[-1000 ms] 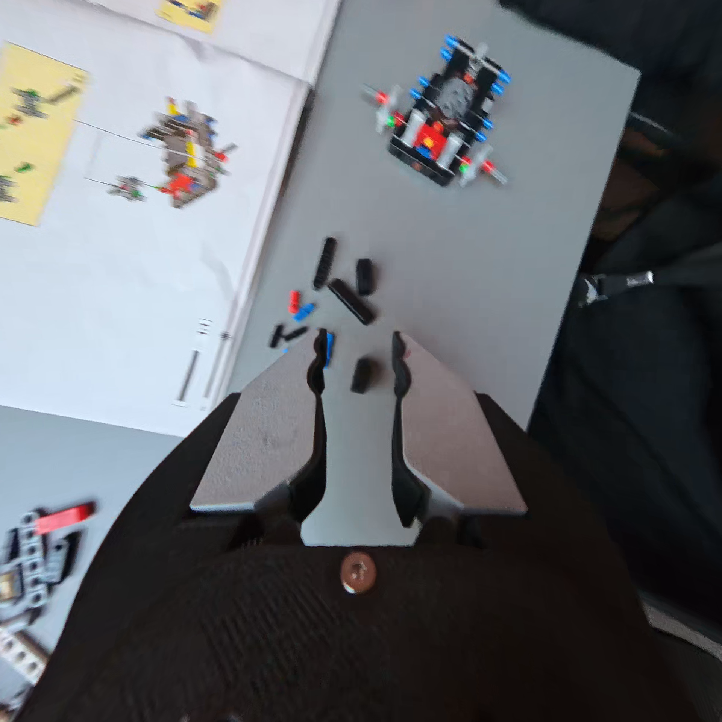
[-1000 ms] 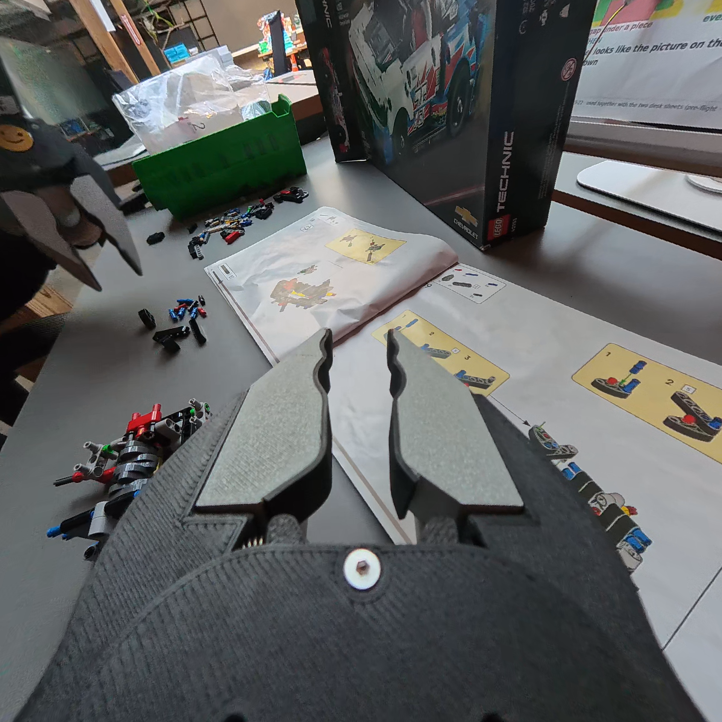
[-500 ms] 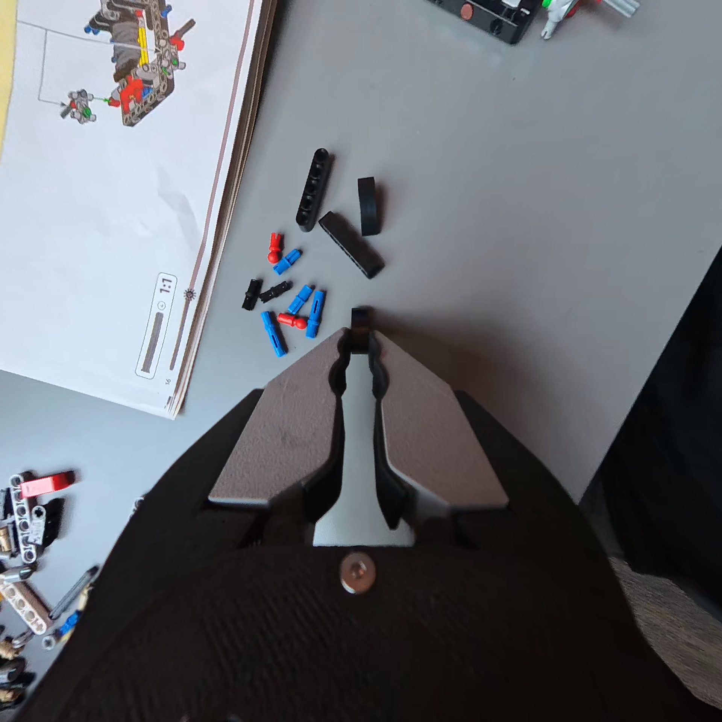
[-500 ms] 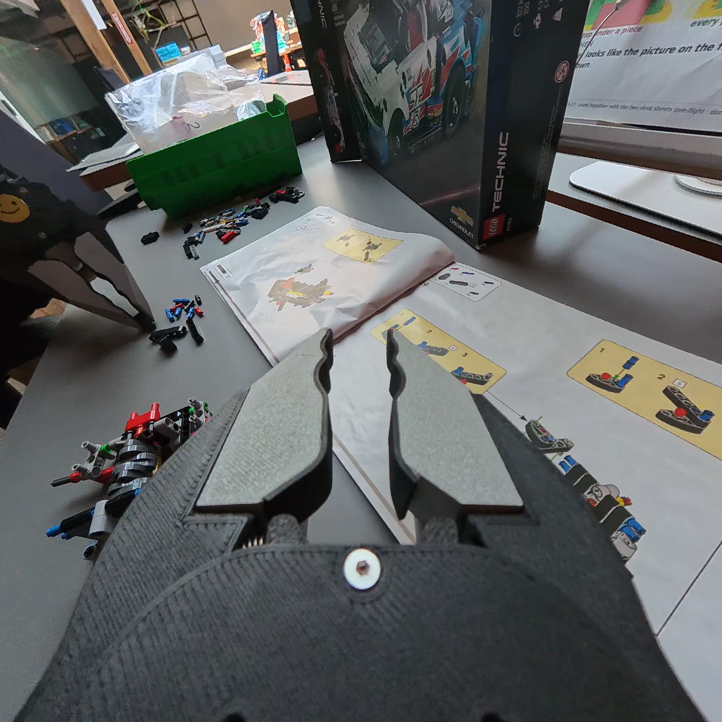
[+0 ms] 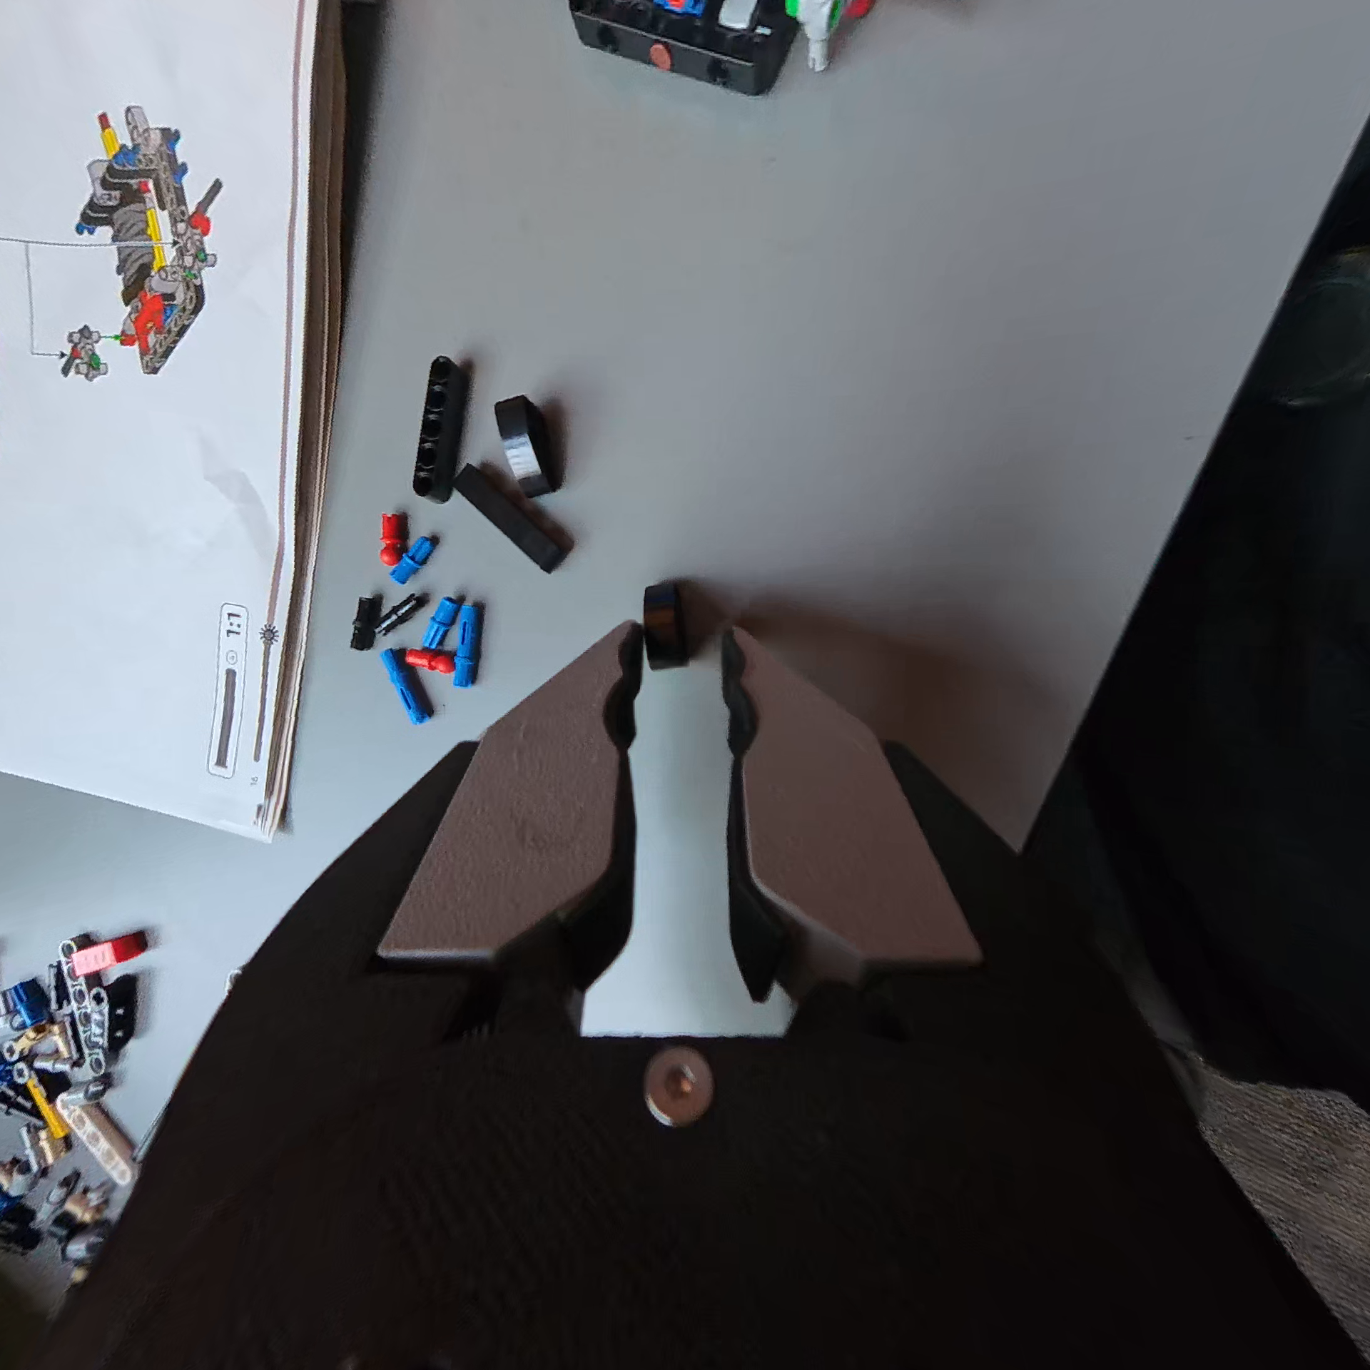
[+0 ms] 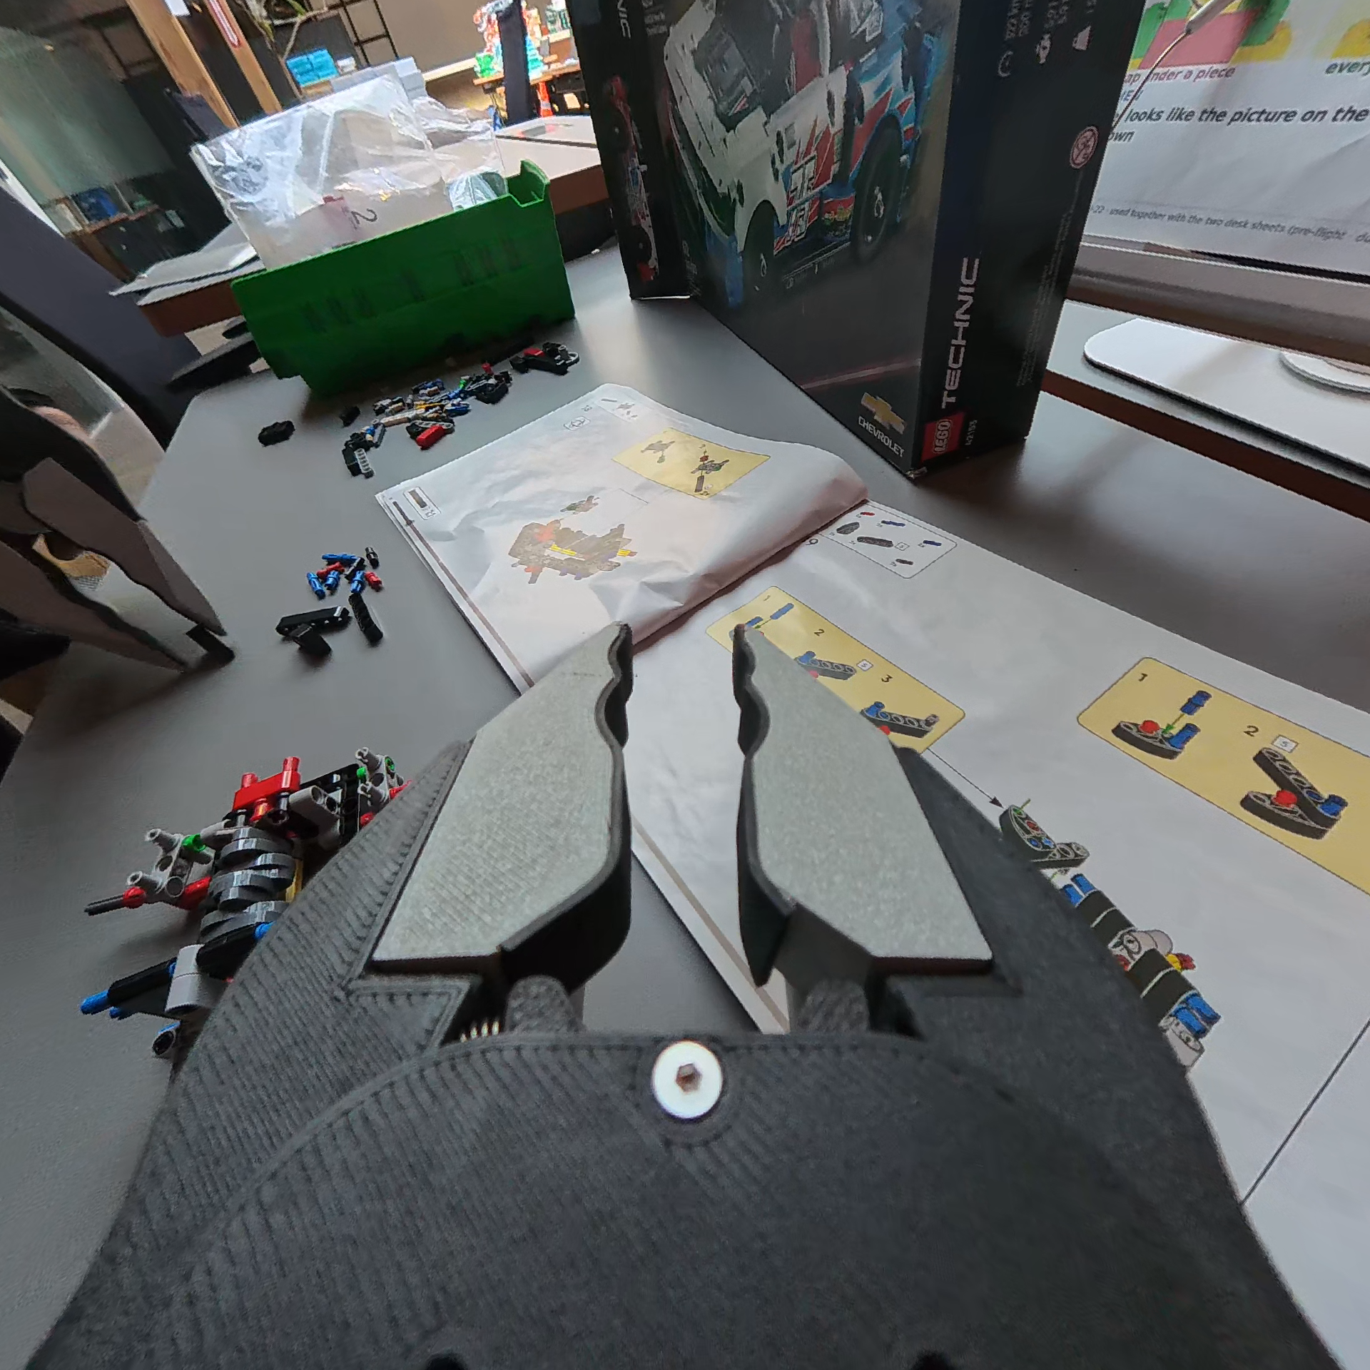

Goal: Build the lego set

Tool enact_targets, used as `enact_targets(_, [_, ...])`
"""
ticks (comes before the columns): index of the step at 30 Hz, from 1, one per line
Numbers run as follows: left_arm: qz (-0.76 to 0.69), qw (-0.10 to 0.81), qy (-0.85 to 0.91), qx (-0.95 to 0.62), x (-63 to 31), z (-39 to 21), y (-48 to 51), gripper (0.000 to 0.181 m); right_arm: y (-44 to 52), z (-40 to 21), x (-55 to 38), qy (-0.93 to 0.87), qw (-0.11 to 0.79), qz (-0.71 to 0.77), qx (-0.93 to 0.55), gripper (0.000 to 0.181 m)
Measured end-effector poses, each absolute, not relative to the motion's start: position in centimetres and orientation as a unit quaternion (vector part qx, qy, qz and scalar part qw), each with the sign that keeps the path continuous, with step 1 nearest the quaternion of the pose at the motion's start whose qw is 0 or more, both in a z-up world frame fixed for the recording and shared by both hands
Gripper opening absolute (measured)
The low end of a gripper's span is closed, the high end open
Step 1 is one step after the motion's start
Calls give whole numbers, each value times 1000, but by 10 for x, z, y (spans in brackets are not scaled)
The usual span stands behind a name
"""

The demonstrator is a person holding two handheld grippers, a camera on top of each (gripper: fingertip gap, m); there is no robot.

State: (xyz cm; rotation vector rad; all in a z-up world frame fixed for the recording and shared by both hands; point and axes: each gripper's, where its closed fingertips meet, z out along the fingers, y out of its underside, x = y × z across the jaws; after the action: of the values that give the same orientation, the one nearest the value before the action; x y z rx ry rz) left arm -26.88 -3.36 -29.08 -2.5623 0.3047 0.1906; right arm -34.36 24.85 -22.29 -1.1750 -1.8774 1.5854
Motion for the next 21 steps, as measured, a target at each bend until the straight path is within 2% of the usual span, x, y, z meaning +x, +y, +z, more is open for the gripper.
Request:
enact_targets(4, [61,274,122,-952,-257,-289,-41,25,248,-222,-343,-675,210,569,-420,24])
enact_targets(7, [73,275,120,-951,-257,-290,-42,21,245,-219,-341,-680,217,565,-415,24])
enact_targets(12, [22,307,23,-951,-263,-283,-34,27,222,-198,-328,-706,245,549,-375,27])
enact_targets(15, [-57,284,-85,-953,-262,-286,-45,28,207,-196,-327,-717,275,536,-350,25])
enact_targets(18, [-97,304,-135,-938,-258,-280,-43,28,194,-204,-328,-729,252,532,-348,27])
enact_targets(21, [-67,301,-154,-939,-258,-281,-38,28,185,-202,-325,-724,230,551,-344,31])
